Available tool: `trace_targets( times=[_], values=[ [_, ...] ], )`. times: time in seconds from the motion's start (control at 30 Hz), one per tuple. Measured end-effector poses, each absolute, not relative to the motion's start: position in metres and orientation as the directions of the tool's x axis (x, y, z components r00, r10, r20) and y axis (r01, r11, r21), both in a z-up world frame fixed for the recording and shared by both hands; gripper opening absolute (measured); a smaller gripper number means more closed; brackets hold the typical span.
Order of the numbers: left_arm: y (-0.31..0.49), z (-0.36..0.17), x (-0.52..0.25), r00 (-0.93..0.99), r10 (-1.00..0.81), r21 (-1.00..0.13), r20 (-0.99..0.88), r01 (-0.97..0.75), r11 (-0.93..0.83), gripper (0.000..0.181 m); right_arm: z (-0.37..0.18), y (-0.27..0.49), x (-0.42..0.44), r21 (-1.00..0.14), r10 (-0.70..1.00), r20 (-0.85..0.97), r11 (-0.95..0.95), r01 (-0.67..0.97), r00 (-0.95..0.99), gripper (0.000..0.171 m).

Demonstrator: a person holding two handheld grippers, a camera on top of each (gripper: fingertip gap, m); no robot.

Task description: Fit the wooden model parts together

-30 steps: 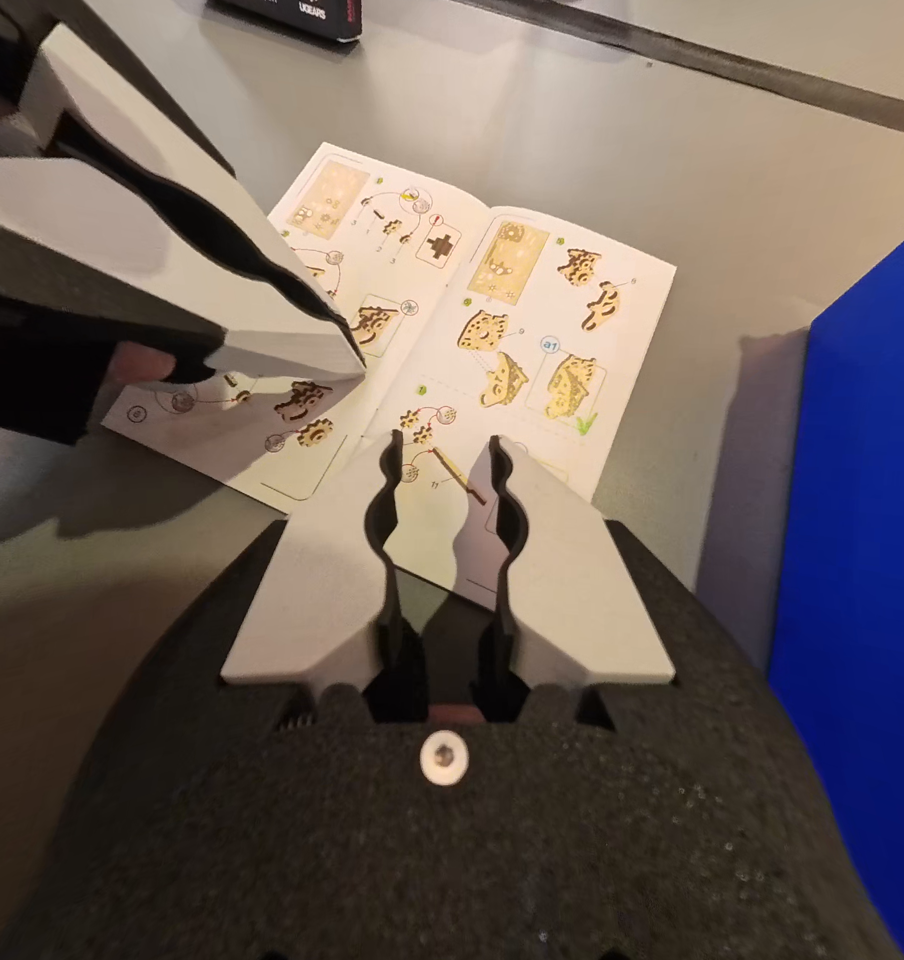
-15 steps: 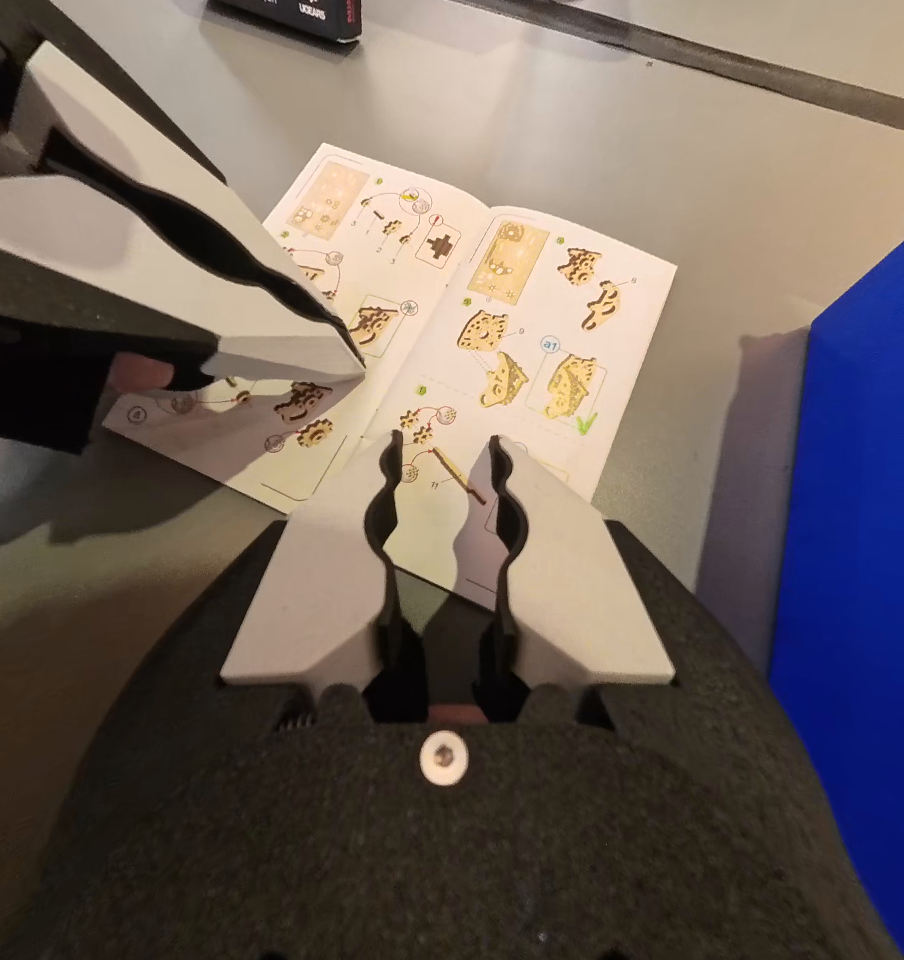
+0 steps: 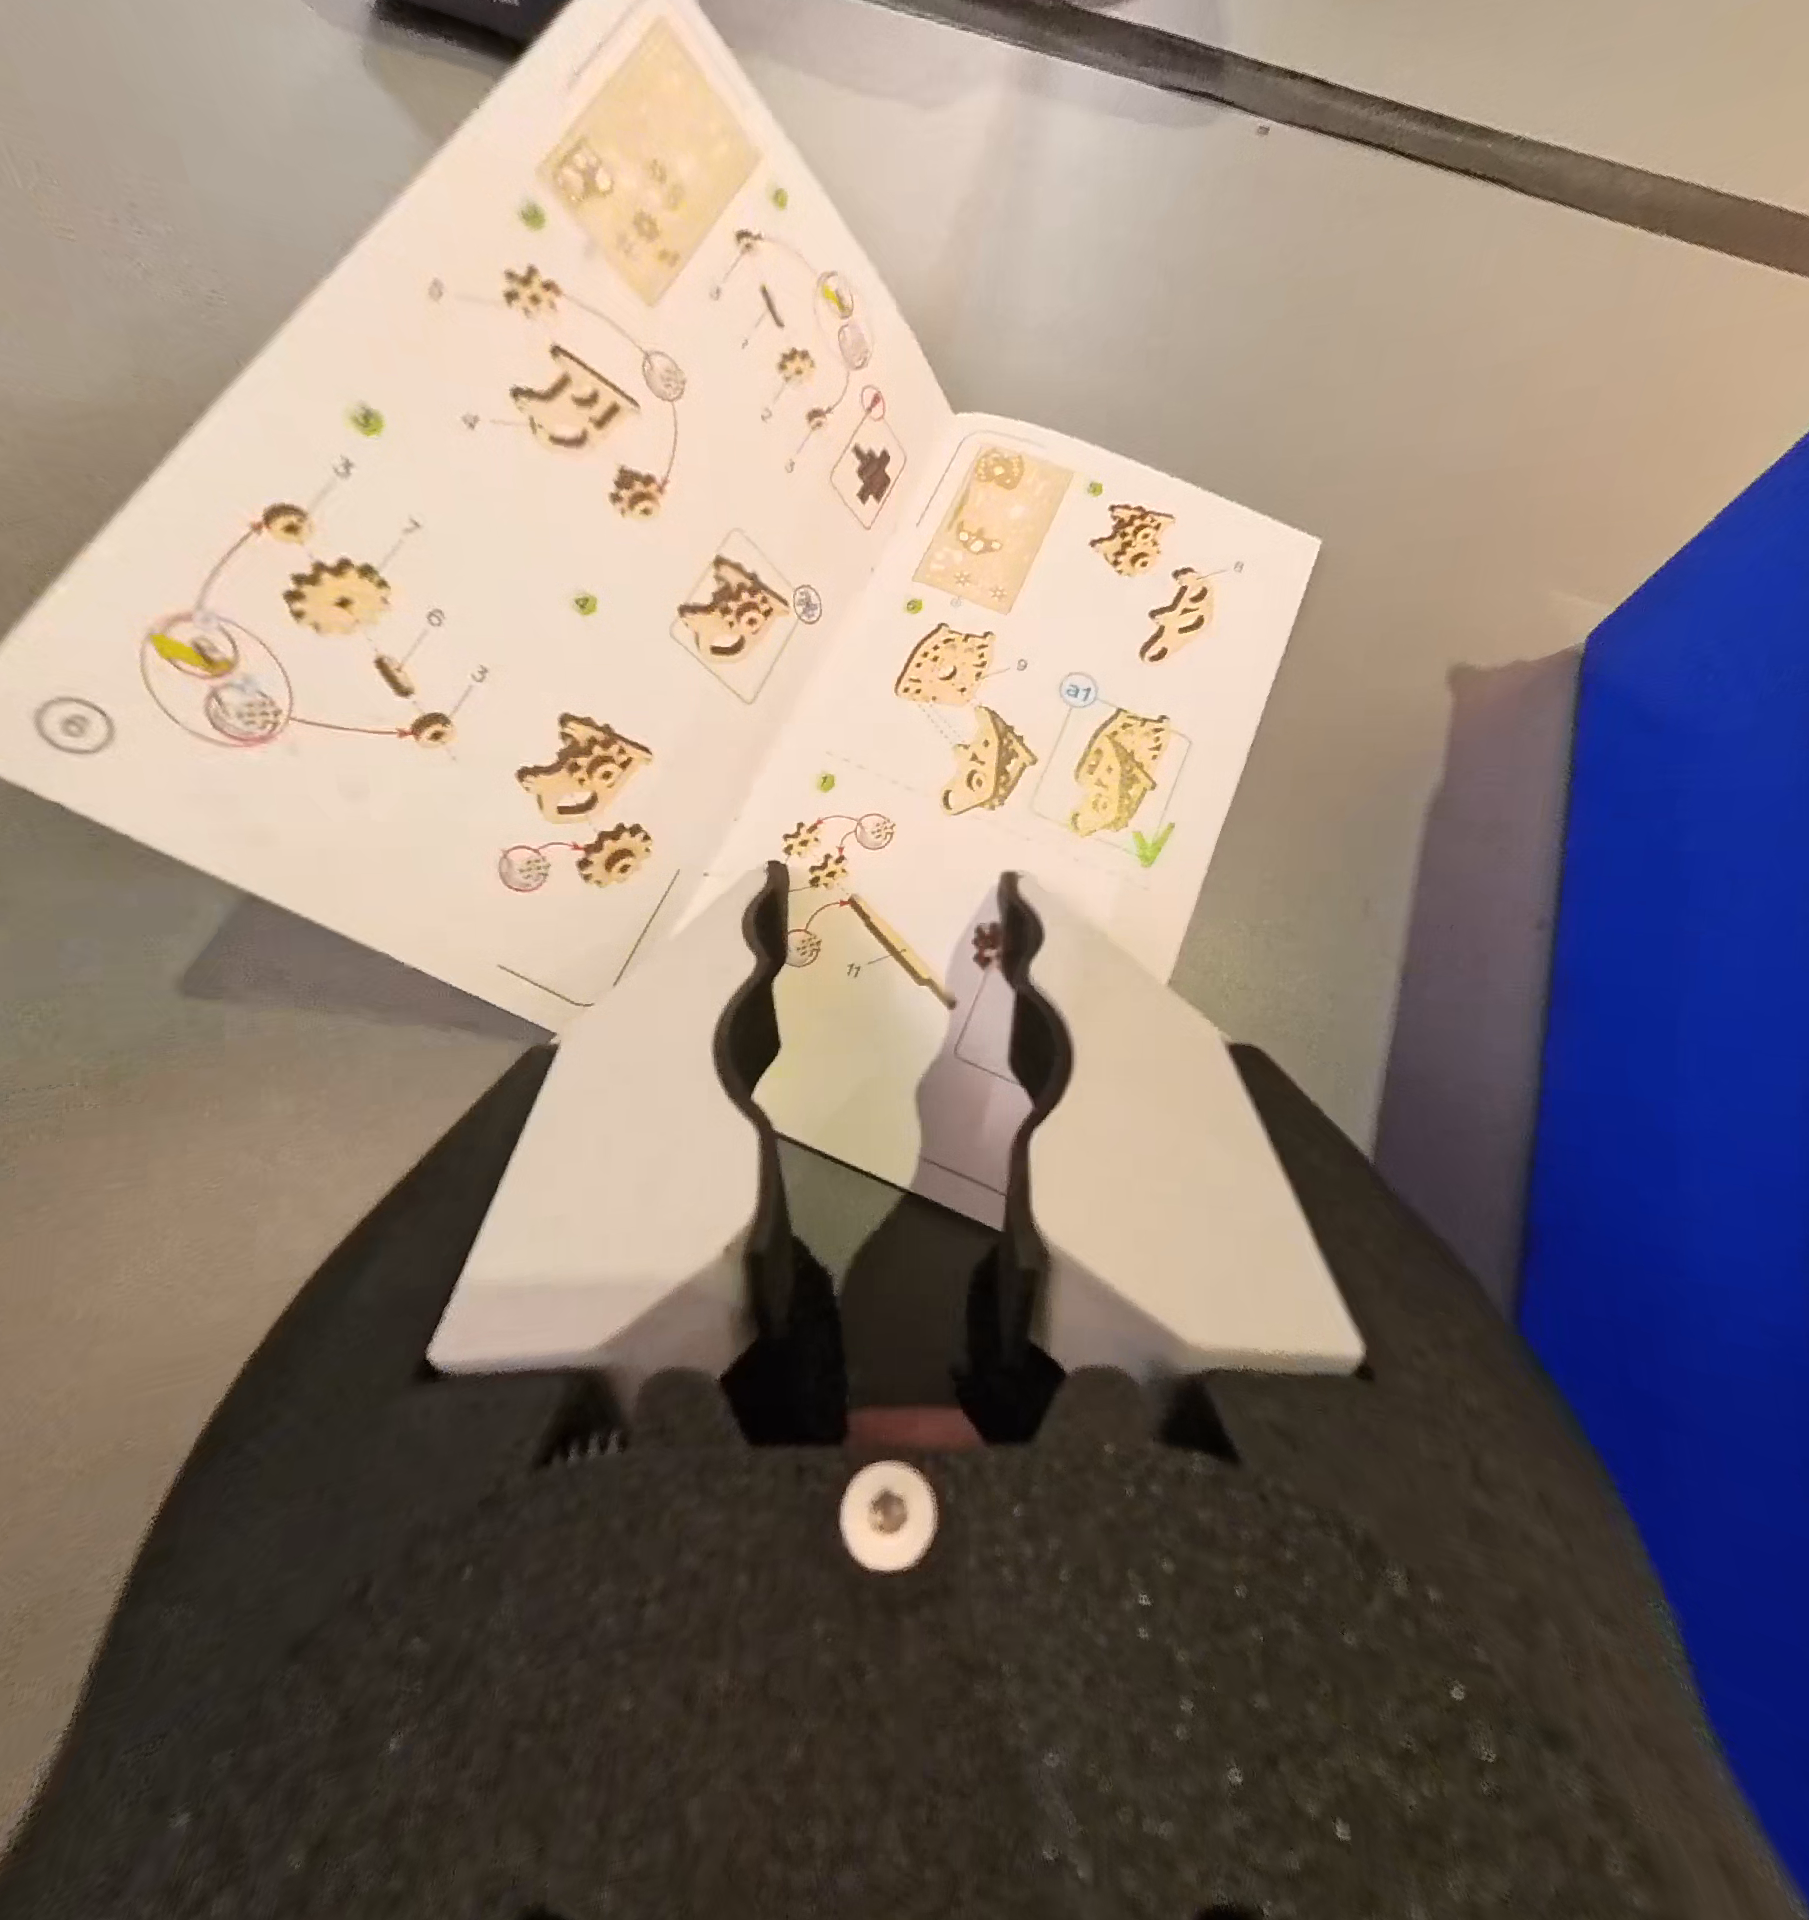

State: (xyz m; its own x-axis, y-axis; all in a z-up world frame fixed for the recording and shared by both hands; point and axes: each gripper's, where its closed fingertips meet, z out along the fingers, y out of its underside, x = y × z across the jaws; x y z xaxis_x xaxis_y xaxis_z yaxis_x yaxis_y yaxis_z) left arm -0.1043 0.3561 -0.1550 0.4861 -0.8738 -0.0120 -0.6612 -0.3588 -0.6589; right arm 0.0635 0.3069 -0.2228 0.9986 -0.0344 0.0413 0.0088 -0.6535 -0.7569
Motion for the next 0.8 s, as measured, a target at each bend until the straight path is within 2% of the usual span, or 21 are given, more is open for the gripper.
trace_targets(
  times=[0.03, 0.13, 0.2, 0.3, 0.37, 0.47, 0.5, 0.7, 0.8],
  values=[
    [0.359, -0.150, -0.134, 0.551, -0.833, -0.662, -0.048, -0.642, -0.386, 0.081, -0.223, 0.307, 0.064, -0.757, -0.040, 0.046, -0.653, 0.009, 0.998, 0.042],
    [0.351, -0.146, -0.222, 0.693, -0.714, -0.675, -0.097, -0.573, -0.465, 0.078, -0.219, 0.305, 0.065, -0.767, -0.039, 0.100, -0.640, 0.052, 0.994, 0.046],
    [0.334, -0.156, -0.275, 0.761, -0.638, -0.650, -0.114, -0.543, -0.531, 0.087, -0.212, 0.302, 0.062, -0.789, -0.028, 0.154, -0.606, 0.105, 0.988, 0.048],
    [0.301, -0.173, -0.321, 0.819, -0.570, -0.645, -0.065, -0.470, -0.602, 0.091, -0.186, 0.295, 0.057, -0.820, -0.021, 0.256, -0.534, 0.206, 0.966, 0.044],
    [0.284, -0.181, -0.332, 0.832, -0.555, -0.667, -0.017, -0.423, -0.614, 0.093, -0.170, 0.289, 0.046, -0.829, 0.001, 0.293, -0.498, 0.254, 0.956, 0.043],
    [0.264, -0.200, -0.336, 0.822, -0.570, -0.630, 0.017, -0.434, -0.644, 0.112, -0.158, 0.276, 0.017, -0.853, 0.052, 0.257, -0.458, 0.252, 0.965, 0.040],
    [0.259, -0.205, -0.335, 0.812, -0.583, -0.620, 0.019, -0.448, -0.644, 0.113, -0.156, 0.273, 0.005, -0.860, 0.075, 0.233, -0.450, 0.241, 0.970, 0.038],
    [0.261, -0.217, -0.323, 0.783, -0.621, -0.608, -0.028, -0.507, -0.611, 0.107, -0.146, 0.268, -0.059, -0.884, 0.220, 0.120, -0.419, 0.205, 0.968, 0.038],
    [0.260, -0.224, -0.316, 0.777, -0.629, -0.585, 0.014, -0.504, -0.636, 0.106, -0.156, 0.263, -0.086, -0.877, 0.295, 0.015, -0.456, 0.154, 0.956, 0.038]
  ],
)
